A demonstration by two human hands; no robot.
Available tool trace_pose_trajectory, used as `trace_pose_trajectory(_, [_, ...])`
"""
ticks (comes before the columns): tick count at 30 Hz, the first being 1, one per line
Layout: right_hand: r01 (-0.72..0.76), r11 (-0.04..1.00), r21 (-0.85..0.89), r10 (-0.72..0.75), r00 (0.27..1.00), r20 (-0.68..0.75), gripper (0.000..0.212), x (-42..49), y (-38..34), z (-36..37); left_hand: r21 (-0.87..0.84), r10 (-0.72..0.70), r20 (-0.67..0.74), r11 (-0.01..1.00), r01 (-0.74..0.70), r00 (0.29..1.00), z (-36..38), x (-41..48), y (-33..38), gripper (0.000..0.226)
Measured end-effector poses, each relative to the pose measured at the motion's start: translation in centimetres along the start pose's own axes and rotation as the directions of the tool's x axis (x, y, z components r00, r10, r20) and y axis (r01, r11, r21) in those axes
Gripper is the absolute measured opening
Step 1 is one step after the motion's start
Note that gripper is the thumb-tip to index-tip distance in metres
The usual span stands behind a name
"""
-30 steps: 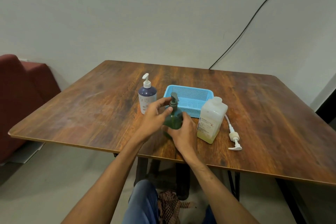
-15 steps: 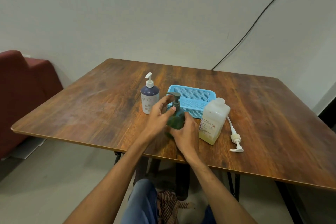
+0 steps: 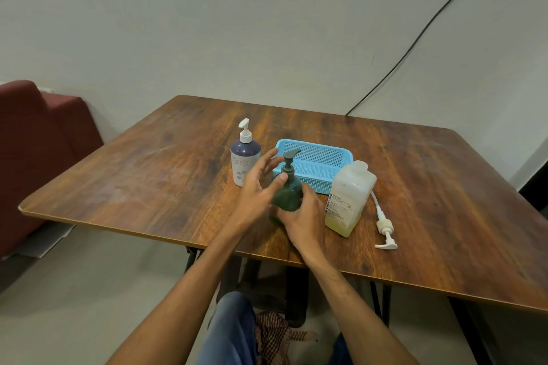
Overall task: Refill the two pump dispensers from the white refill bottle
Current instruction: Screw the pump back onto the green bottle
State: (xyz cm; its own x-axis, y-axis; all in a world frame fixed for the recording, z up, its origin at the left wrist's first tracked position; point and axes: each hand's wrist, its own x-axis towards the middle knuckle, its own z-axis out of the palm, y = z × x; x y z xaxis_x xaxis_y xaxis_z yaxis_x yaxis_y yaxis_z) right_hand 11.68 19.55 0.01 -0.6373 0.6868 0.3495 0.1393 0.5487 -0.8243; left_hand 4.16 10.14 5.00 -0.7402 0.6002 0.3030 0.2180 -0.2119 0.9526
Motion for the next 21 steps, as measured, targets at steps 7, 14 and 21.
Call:
trace_pose_trajectory(7, [-0.024, 1.000, -0.002, 0.024, 1.000, -0.012, 0.066, 0.0, 0.1, 0.2, 0.180, 0.096, -0.223, 0.982, -0.055, 0.970, 1.8, -0.1, -0.3, 0.032])
trace_pose_trajectory(14, [-0.004, 1.000, 0.029, 0.004, 1.000, 0.002, 0.061, -0.1, 0.2, -0.2, 0.069, 0.007, 0.080, 0.998, -0.012, 0.997, -0.2, 0.7, -0.2, 0.047])
trace_pose_trajectory(21, [-0.032, 0.999, 0.026, 0.032, 0.999, 0.006, 0.066, 0.1, 0.0, -0.2, 0.160, 0.081, -0.183, 0.986, -0.051, 0.980, 1.4, 0.4, -0.4, 0.032])
